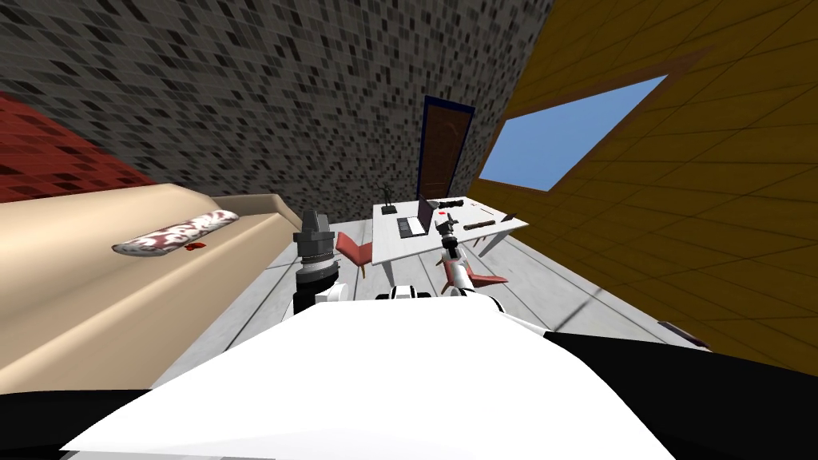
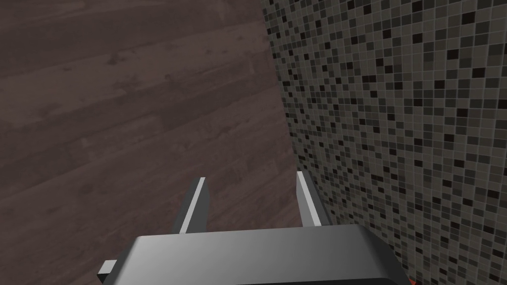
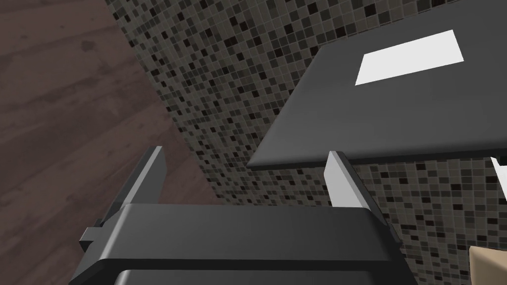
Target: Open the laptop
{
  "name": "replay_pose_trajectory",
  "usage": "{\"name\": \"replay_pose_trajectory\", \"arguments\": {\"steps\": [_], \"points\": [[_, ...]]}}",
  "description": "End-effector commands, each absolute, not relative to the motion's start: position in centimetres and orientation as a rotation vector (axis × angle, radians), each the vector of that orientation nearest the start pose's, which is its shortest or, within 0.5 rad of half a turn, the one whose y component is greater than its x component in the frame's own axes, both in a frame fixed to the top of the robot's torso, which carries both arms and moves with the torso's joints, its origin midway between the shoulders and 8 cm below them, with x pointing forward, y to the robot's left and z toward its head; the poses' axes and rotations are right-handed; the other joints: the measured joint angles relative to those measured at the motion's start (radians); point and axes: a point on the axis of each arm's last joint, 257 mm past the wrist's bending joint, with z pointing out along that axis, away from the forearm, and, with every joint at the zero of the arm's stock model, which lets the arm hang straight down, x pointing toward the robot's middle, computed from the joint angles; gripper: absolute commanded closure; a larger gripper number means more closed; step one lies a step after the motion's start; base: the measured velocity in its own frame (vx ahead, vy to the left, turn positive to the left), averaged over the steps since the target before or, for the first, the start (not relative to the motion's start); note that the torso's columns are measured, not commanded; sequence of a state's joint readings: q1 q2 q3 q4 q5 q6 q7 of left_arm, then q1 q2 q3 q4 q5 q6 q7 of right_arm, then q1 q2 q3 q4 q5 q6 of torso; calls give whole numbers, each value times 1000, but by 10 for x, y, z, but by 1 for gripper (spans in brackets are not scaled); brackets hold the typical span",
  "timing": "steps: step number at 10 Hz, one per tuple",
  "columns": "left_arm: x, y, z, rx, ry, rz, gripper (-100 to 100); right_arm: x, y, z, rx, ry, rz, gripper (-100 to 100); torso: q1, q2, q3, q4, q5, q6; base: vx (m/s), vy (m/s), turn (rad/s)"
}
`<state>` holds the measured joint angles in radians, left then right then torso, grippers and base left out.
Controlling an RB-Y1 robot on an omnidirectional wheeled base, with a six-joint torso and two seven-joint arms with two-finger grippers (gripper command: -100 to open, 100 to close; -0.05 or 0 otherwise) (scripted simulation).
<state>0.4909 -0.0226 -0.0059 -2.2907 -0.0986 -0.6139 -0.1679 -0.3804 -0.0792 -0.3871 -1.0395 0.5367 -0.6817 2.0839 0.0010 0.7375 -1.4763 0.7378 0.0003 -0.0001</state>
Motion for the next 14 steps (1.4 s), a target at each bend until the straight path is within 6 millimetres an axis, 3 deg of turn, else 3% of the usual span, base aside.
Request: {"name": "replay_pose_trajectory", "arguments": {"steps": [1, 2, 4, 6, 7, 8, 14], "points": [[324, 260, 51, -447, 592, -1120, 0, 604, -252, -146, -636, 1030, -839, -100, 0, 0, 0, 0, 0, 0, 84, 32, -4], [324, 260, 51, -447, 592, -1120, 0, 605, -241, -150, -631, 1041, -824, -100, -1, -1, 0, 0, 0, 0, 84, 18, -43], [324, 260, 51, -447, 592, -1120, 0, 604, -243, -147, -628, 1036, -830, -100, -1, -4, -3, -3, -1, -4, 32, -5, -3], [324, 260, 51, -447, 592, -1120, 0, 615, -243, -132, -628, 1034, -832, -100, -1, -3, -2, -1, 0, -1, 30, 7, -4], [324, 260, 51, -447, 592, -1120, 0, 611, -243, -137, -629, 1033, -833, -100, 0, -3, -2, -1, 0, -1, 19, 5, -10], [324, 260, 51, -447, 592, -1120, 0, 604, -242, -146, -628, 1034, -831, 100, -1, -1, -1, -1, 0, -1, -27, -5, 14], [324, 260, 51, -447, 592, -1120, 0, 600, -230, -138, -788, 919, -994, 100, -1, 0, 0, 0, 0, 0, -8, 16, 45]]}}
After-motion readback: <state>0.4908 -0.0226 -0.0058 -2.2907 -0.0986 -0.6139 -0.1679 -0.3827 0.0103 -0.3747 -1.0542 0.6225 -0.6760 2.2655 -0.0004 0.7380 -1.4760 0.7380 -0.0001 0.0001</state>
